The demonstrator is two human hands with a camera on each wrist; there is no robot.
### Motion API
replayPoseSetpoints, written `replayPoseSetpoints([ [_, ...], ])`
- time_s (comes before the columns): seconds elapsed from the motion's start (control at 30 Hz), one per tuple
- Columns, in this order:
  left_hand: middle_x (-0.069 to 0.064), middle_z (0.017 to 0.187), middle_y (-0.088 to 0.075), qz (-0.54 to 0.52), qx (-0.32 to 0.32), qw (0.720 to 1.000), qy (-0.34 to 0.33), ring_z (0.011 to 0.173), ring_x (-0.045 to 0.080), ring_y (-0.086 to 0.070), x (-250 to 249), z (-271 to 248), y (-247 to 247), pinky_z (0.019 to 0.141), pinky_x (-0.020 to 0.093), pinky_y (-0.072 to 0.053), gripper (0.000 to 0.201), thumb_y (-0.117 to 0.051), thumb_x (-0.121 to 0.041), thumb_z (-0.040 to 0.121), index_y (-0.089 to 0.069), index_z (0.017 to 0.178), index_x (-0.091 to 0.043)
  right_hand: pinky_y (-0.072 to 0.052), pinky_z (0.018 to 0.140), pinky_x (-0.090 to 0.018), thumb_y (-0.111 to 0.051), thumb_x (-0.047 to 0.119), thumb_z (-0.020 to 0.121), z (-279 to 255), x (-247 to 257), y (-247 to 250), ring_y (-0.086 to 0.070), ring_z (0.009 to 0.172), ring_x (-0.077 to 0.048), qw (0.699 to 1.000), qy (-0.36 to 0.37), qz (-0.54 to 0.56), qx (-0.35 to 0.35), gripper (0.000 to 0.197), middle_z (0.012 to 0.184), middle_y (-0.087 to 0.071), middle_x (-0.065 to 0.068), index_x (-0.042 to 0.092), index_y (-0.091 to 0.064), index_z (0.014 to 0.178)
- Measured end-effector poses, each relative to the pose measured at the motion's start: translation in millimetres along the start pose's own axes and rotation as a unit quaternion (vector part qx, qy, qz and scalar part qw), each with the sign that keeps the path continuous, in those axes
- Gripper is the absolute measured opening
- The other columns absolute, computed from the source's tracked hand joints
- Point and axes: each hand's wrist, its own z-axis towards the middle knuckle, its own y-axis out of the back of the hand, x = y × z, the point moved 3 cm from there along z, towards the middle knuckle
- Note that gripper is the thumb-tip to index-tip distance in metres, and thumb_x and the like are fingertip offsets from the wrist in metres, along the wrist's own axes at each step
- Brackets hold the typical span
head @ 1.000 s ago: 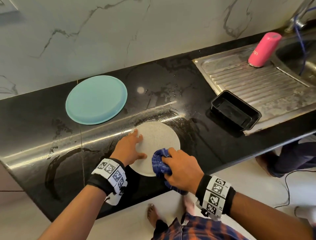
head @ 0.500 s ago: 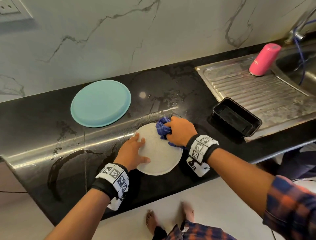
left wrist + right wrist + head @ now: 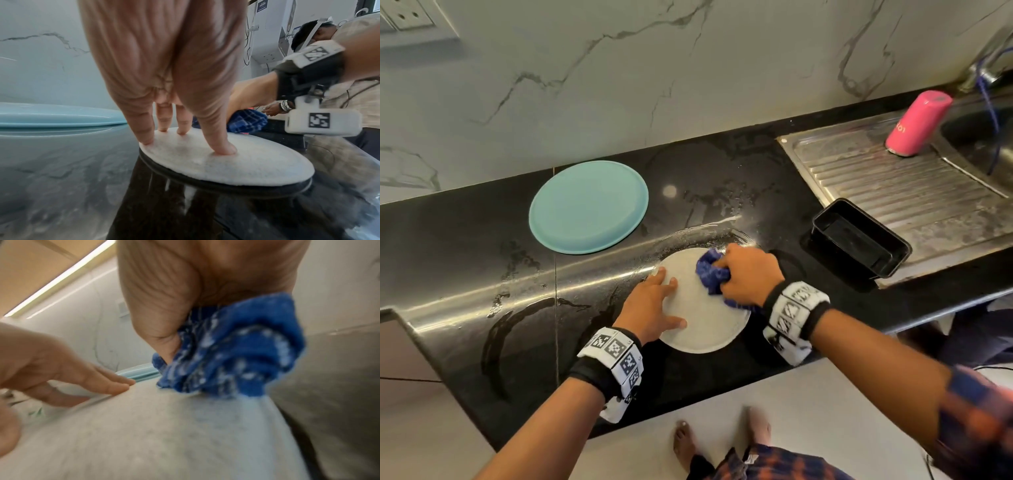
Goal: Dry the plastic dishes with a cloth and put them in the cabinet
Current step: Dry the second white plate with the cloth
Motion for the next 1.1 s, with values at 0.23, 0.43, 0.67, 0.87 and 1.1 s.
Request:
replayPoseSetpoints([
  [0.23,-0.006,0.166,-0.008,-0.019,-0.021,1.0,0.01,0.15,0.021,-0.018,1.0,0.5,-2.7,0.12,0.039,-0.022,0.094,-0.081,-0.048,0.075,-0.033,0.154,-0.026,-0.045,0.077,-0.036,-0.065,0.038,0.083,34.8,25.3,-6.1,-0.054,0.101,-0.026,0.999,0.04,-0.01,-0.018,0.034,0.108,-0.056,0.0,0.032,-0.066,0.117],
  [0.43,-0.004,0.166,-0.007,-0.002,-0.025,1.0,0.002,0.149,0.023,-0.018,1.5,-1.1,-3.8,0.119,0.037,-0.019,0.096,-0.078,-0.049,0.077,-0.028,0.155,-0.025,-0.049,0.075,-0.036,-0.06,0.04,0.082,-53.9,19.4,-30.3,-0.053,0.095,-0.023,0.983,0.174,-0.027,0.046,0.042,0.115,-0.054,0.005,0.036,-0.064,0.123],
  [0.67,-0.008,0.166,-0.006,-0.017,-0.011,1.0,0.013,0.15,0.022,-0.013,1.6,-3.2,-4.5,0.12,0.042,-0.017,0.093,-0.078,-0.048,0.078,-0.029,0.155,-0.028,-0.042,0.068,-0.03,-0.061,0.037,0.08,-7.3,-32.1,-0.6,-0.058,0.091,-0.021,1.0,0.021,0.005,0.011,0.027,0.097,-0.055,0.005,0.033,-0.07,0.105],
  [0.87,-0.004,0.166,-0.006,-0.018,-0.027,0.999,0.017,0.15,0.023,-0.016,-0.1,-3.2,-3.7,0.12,0.038,-0.018,0.094,-0.077,-0.048,0.079,-0.028,0.155,-0.024,-0.036,0.069,-0.03,-0.061,0.04,0.079,4.0,-2.8,-18.3,-0.051,0.084,-0.022,0.998,0.023,0.055,-0.032,0.029,0.091,-0.041,0.005,0.032,-0.065,0.106],
  [1.1,-0.004,0.166,-0.005,-0.015,-0.03,0.999,0.016,0.15,0.023,-0.015,-0.3,-4.7,-4.1,0.121,0.038,-0.016,0.097,-0.078,-0.049,0.078,-0.025,0.156,-0.025,-0.045,0.069,-0.032,-0.052,0.049,0.08,-85.5,-4.4,-47.5,-0.053,0.094,-0.018,0.997,0.047,0.064,0.01,0.049,0.112,-0.049,0.008,0.041,-0.057,0.129],
])
